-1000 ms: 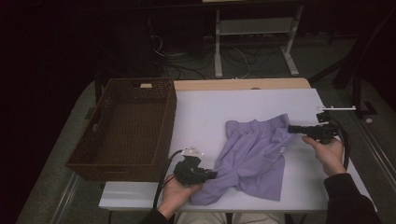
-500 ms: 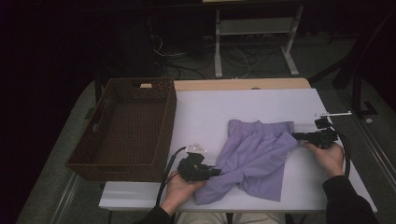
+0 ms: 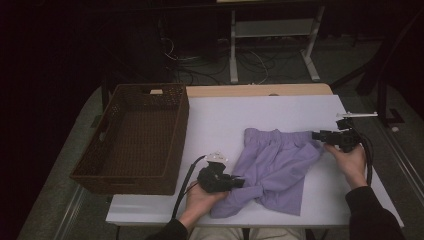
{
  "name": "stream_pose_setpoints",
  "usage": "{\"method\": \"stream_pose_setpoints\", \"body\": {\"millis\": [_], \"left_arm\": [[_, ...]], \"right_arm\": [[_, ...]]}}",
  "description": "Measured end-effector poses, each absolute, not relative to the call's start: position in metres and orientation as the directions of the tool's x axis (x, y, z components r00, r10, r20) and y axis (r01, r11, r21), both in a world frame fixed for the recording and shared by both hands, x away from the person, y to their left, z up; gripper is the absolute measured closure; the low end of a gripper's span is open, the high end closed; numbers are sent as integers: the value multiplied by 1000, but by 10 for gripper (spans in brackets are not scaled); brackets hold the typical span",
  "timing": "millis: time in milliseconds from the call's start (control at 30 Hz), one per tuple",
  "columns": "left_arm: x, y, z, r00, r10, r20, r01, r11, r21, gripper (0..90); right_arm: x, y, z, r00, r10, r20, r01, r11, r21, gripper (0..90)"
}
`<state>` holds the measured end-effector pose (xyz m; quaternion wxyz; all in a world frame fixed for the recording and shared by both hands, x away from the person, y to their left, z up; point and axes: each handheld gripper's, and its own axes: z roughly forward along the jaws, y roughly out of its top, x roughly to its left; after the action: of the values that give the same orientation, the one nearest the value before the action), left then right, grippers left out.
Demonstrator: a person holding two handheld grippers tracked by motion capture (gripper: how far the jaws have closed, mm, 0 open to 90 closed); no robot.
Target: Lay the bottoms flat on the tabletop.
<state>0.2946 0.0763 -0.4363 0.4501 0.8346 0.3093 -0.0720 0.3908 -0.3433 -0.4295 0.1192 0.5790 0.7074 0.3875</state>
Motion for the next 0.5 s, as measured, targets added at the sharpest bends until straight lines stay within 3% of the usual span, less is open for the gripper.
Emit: {"method": "stream_pose_setpoints", "body": {"millis": [300, 500], "left_arm": [[296, 69, -438, 807, 439, -396, 573, -417, 705, 804], [296, 69, -438, 805, 440, -398, 574, -411, 708, 803]], "right_arm": [[411, -325, -440, -267, 941, 206, 759, 74, 647, 513], [411, -321, -444, -262, 946, 189, 770, 87, 632, 651]]}}
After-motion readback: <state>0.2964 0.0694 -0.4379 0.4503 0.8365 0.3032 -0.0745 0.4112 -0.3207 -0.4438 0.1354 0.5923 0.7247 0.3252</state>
